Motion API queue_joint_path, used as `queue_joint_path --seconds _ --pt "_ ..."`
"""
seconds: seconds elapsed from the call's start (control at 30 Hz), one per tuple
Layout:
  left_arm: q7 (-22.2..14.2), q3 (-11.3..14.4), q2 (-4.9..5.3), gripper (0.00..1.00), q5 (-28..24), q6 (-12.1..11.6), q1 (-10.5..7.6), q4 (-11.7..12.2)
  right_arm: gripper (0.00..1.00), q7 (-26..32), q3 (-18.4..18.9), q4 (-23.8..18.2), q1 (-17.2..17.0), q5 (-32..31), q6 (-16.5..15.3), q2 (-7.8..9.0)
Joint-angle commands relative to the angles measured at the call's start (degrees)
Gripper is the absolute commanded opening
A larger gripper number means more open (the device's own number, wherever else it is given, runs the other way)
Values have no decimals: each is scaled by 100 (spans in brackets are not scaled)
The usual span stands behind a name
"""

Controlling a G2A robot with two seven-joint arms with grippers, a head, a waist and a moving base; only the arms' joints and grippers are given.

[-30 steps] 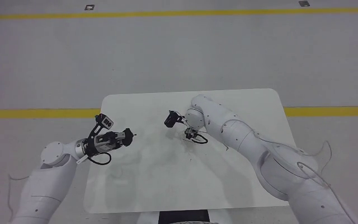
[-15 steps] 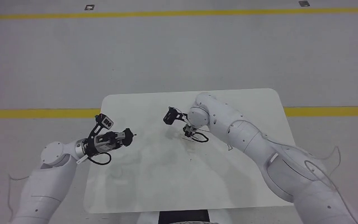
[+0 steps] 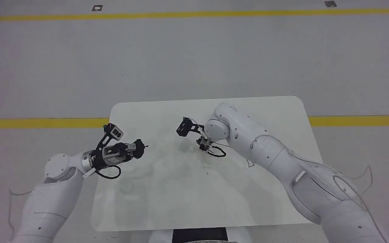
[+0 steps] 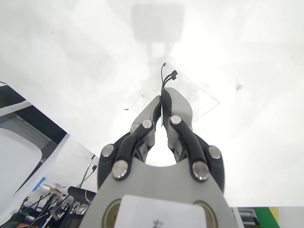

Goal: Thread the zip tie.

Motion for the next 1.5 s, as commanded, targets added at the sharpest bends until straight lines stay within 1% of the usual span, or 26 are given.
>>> queue_joint_path --seconds 0.0,0.2,0.37,0.57,0.6,0.63,0.73,0.87,1.1,1.27,1.37,1.47 --pt "0 0 0 0 0 0 0 0 0 -43 1 56 -12 4 -19 -24" --pt "0 0 0 0 0 0 0 0 0 -160 -21 233 -3 9 -56 -127" --pt "0 0 0 0 0 0 0 0 0 -280 -12 362 16 -53 17 -201" --pt "0 0 0 0 0 0 0 0 0 -216 -38 539 39 -83 62 -302" --pt "0 0 0 0 0 0 0 0 2 -207 -40 562 41 -76 57 -316" --pt "0 0 0 0 0 0 0 0 11 -202 -38 588 42 -70 52 -329" --pt "0 0 0 0 0 0 0 0 22 -187 -32 658 44 -71 36 -363" --pt "0 0 0 0 0 0 0 0 27 -181 -6 715 39 -75 14 -391" --pt "0 0 0 0 0 0 0 0 27 -149 50 746 38 -143 43 -417" --pt "0 0 0 0 0 0 0 0 21 -38 109 740 19 -225 95 -400" --pt "0 0 0 0 0 0 0 0 11 -17 157 750 -2 -250 100 -386" --pt "0 0 0 0 0 0 0 0 11 -24 202 750 -28 -239 56 -379"
